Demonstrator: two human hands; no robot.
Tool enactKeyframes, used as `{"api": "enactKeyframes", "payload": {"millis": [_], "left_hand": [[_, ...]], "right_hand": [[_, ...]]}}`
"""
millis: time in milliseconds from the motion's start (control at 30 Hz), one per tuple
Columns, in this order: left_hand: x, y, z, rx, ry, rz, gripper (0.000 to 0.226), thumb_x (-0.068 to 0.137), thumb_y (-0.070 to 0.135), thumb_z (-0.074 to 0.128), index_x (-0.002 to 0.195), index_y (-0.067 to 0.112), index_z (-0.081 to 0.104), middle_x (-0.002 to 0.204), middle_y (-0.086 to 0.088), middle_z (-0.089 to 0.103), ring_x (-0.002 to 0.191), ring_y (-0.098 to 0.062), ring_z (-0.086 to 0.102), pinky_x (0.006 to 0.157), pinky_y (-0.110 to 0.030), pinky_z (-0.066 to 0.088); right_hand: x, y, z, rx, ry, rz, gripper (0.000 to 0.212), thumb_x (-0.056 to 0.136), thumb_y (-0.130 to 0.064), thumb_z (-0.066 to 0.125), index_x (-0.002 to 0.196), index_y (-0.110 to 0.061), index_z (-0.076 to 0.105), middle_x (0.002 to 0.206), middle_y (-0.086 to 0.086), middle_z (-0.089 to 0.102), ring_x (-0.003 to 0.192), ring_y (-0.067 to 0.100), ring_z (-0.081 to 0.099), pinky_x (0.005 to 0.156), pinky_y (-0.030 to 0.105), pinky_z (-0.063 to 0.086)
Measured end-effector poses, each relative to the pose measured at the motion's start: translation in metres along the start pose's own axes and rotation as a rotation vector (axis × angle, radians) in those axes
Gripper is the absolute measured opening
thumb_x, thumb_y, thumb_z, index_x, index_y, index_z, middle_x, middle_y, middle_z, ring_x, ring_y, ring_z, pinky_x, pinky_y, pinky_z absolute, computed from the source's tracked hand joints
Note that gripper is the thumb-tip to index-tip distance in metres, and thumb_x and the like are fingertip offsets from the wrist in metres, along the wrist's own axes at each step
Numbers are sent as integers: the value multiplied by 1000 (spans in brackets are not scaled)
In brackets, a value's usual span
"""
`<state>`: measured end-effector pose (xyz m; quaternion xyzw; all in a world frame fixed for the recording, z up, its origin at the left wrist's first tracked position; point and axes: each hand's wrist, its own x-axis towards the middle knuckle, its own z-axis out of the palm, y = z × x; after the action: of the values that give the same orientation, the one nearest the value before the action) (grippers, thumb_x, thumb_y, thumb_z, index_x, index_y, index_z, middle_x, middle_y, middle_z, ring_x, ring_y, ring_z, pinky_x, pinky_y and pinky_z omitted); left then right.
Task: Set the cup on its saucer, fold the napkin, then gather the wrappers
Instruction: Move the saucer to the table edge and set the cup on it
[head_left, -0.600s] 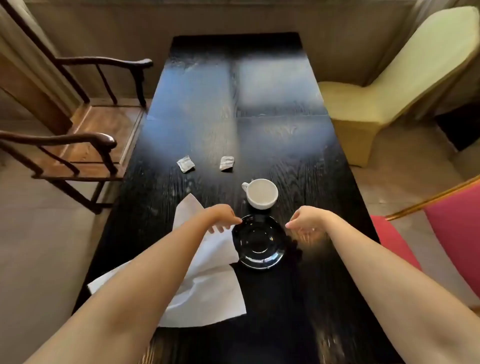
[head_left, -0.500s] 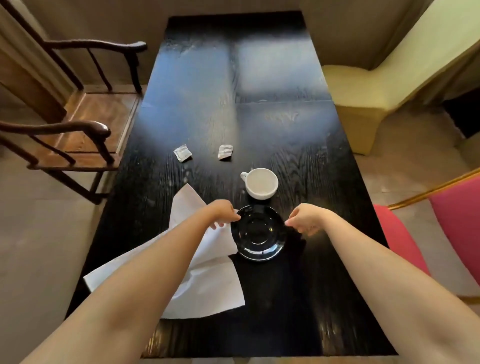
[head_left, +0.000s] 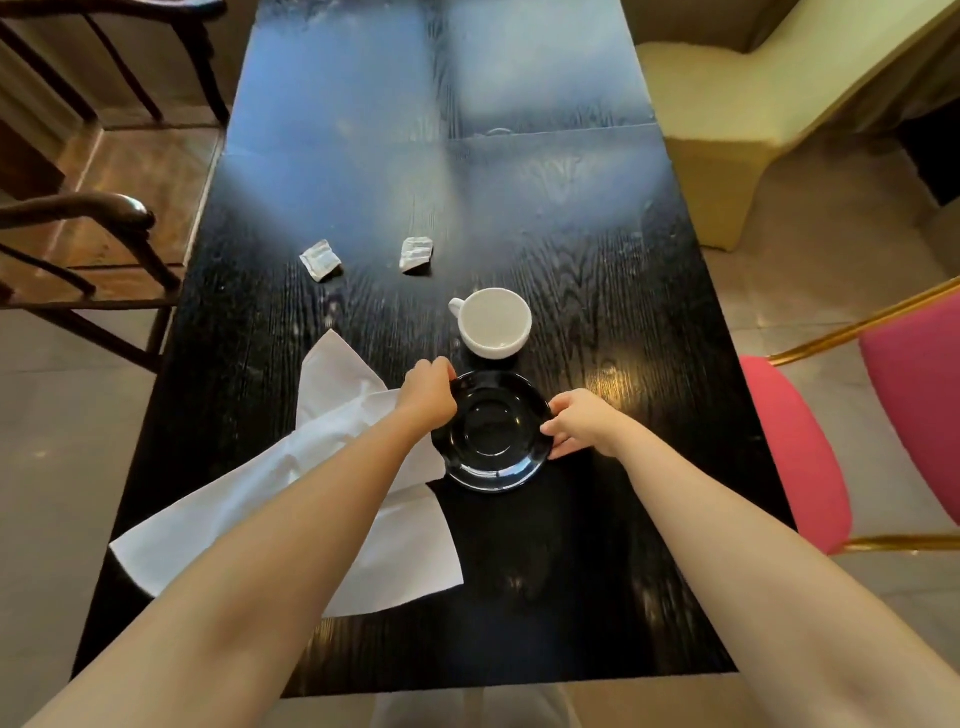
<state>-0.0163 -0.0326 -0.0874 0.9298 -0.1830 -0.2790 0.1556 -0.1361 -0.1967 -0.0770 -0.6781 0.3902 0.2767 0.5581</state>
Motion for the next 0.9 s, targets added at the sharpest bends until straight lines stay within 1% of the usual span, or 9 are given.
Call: {"api": "enactKeyframes", "payload": {"millis": [100, 200, 300, 400, 533, 633, 767, 833, 900], "left_hand": [[3, 1, 1, 30, -82, 17, 33, 84, 1, 58, 116, 9, 54, 117, -15, 60, 104, -29, 57, 87, -37, 50], [4, 7, -4, -14, -185, 16, 30, 84, 4, 58, 114, 8, 57, 114, -15, 63, 102, -29, 61, 88, -38, 53], [-4, 24, -7, -290, -316, -70, 22, 87, 4, 58, 108, 9, 58, 105, -16, 64, 93, -31, 68, 81, -40, 58], [-14, 48, -1, -442, -385, -99, 15, 85, 0, 60, 90, 14, 56, 94, -13, 63, 87, -29, 69, 77, -41, 60], [-29, 88, 27, -675, -392, -177, 18, 85, -5, 57, 87, 11, 51, 89, -13, 59, 76, -22, 67, 60, -33, 60], [-41, 121, 58, -881, -373, -283, 15, 86, -7, 55, 88, 7, 49, 96, -17, 61, 83, -25, 67, 68, -38, 60], [-55, 154, 95, -1143, -331, -456, 25, 86, -12, 49, 103, 5, 43, 117, -27, 56, 101, -37, 64, 72, -42, 58], [-59, 165, 110, -1210, -315, -500, 30, 87, -14, 46, 112, 0, 42, 120, -28, 54, 105, -39, 62, 77, -45, 57], [-61, 171, 119, -1251, -307, -538, 25, 87, -15, 43, 108, -2, 43, 115, -24, 55, 105, -38, 62, 80, -46, 56]], "right_hand": [[1, 8, -7, 27, 10, 1, 49, 90, 4, 54, 137, -2, 40, 120, 21, 60, 101, 32, 65, 67, 33, 59], [-3, 18, -25, 38, -20, -14, 40, 90, 1, 55, 129, -4, 48, 103, 12, 66, 88, 23, 69, 62, 29, 59], [-10, 29, -53, 29, -79, -44, 26, 89, -2, 56, 115, -6, 60, 102, 14, 70, 88, 21, 72, 76, 34, 61], [-18, 37, -84, 17, -39, -49, 38, 88, -2, 59, 125, -1, 52, 102, 13, 69, 87, 22, 71, 70, 32, 60], [-25, 44, -127, 34, 133, -53, 43, 86, -2, 63, 127, 2, 50, 92, 12, 65, 80, 20, 66, 61, 26, 54], [-22, 46, -153, 54, 292, -68, 30, 86, 0, 63, 115, 6, 60, 93, 16, 62, 83, 23, 60, 72, 31, 52], [-15, 48, -176, 2, 406, -97, 22, 85, 3, 62, 106, 1, 69, 92, 14, 63, 80, 20, 56, 61, 23, 44], [-10, 51, -182, -48, 426, -110, 22, 84, 3, 62, 103, -3, 71, 92, 14, 66, 80, 19, 58, 71, 26, 46], [-5, 53, -185, -80, 429, -119, 22, 83, 3, 62, 101, -5, 72, 92, 12, 67, 86, 20, 60, 82, 29, 48]]}}
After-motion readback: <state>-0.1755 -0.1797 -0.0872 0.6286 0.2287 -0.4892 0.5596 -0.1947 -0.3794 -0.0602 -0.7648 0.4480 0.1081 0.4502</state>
